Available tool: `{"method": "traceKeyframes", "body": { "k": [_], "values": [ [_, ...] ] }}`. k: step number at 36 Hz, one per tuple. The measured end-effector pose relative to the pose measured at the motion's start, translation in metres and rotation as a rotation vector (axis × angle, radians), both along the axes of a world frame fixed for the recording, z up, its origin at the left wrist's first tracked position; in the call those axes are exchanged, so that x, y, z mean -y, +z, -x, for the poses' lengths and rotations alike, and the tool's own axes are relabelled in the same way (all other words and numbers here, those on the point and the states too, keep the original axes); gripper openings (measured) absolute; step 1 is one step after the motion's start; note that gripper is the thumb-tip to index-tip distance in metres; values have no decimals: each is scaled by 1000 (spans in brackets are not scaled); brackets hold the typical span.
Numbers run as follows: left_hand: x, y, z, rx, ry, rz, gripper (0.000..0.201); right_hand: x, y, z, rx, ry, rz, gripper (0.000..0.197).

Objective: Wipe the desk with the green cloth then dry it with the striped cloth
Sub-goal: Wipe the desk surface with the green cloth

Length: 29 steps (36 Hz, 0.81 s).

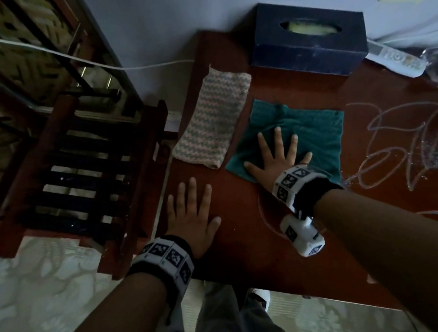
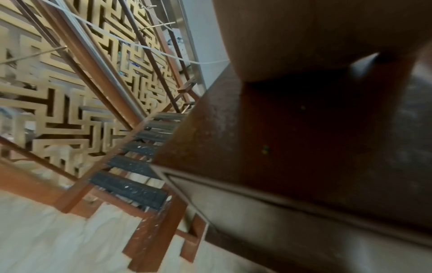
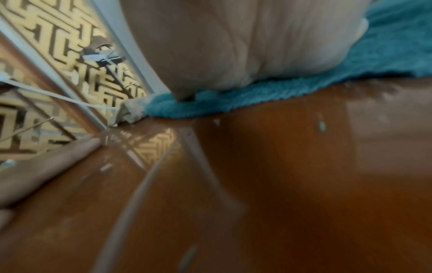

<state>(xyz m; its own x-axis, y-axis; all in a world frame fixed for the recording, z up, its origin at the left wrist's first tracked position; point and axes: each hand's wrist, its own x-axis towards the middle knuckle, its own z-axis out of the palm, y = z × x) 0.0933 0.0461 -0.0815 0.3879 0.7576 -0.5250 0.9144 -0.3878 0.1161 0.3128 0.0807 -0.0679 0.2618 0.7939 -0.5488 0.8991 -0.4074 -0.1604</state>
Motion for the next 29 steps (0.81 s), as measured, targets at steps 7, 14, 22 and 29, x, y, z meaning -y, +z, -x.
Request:
{"method": "traceKeyframes", "body": {
  "k": [7,14,22,29],
  "values": [
    [-2,1,-2,-39,12,65,82,-2,-2,4,7,16,-21,80],
    [-3,7,-5,-39,27,91,78,29,-5,21,3,77,-66,78],
    [-5,17,-9,-11,107,165,65,51,-4,37,-5,101,-25,83],
    [-5,19,-9,-37,75,153,68,71,-5,54,31,157,6,86]
  ]
}}
